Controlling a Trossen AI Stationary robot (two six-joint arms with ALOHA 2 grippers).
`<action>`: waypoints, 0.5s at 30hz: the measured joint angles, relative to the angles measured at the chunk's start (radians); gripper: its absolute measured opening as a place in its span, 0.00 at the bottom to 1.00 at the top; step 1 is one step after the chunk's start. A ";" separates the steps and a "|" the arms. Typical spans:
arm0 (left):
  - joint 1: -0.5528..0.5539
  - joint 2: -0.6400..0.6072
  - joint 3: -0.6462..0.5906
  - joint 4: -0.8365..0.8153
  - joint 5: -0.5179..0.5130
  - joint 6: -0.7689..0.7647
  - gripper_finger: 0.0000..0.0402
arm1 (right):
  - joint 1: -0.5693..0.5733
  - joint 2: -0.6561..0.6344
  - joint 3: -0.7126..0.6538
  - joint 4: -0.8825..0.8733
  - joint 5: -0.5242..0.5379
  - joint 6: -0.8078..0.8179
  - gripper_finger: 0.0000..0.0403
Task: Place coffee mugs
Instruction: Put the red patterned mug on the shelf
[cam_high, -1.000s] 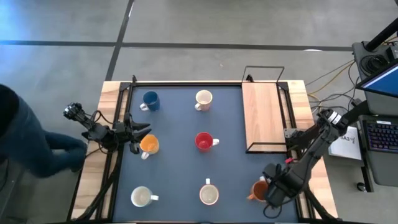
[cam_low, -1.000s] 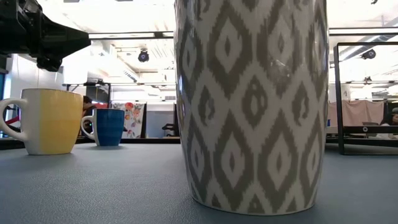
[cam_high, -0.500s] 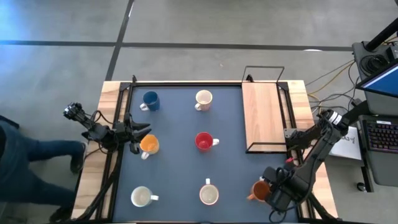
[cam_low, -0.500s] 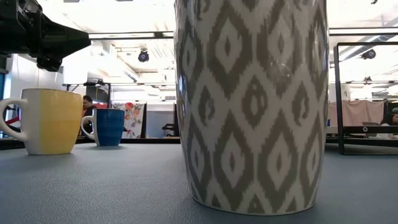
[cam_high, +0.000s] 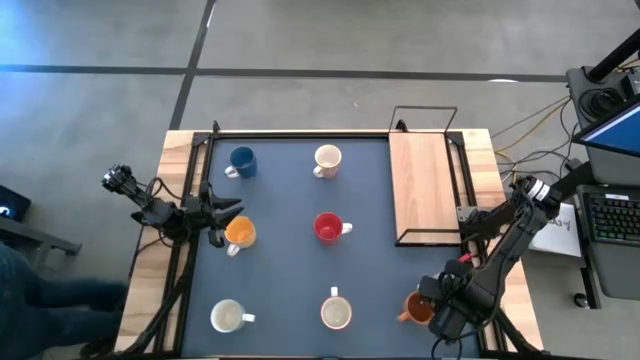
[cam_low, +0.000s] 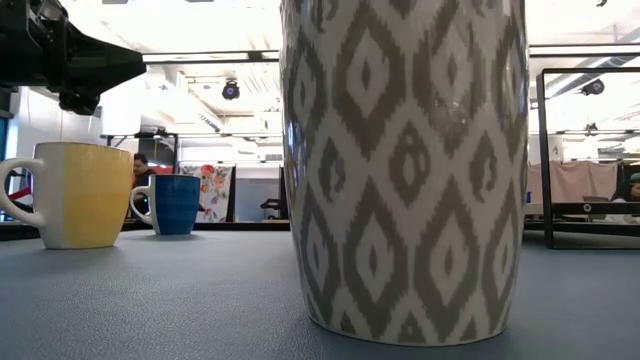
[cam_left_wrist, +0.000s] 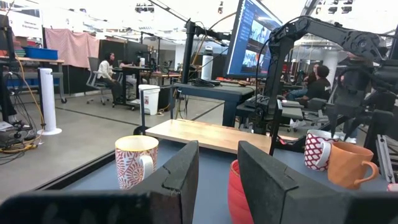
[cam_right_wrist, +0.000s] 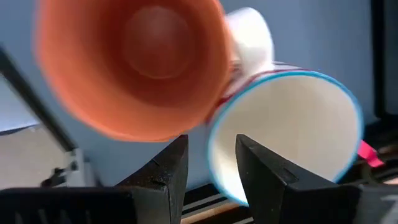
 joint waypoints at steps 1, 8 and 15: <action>0.000 0.000 0.000 0.000 0.000 0.000 0.24 | 0.000 0.000 -0.007 -0.001 0.000 0.000 0.31; 0.000 0.000 0.000 0.000 0.000 0.000 0.24 | 0.000 0.000 -0.040 0.008 0.000 -0.046 0.31; 0.000 0.000 0.000 0.000 0.000 0.000 0.24 | 0.000 0.000 -0.089 0.021 0.000 -0.078 0.25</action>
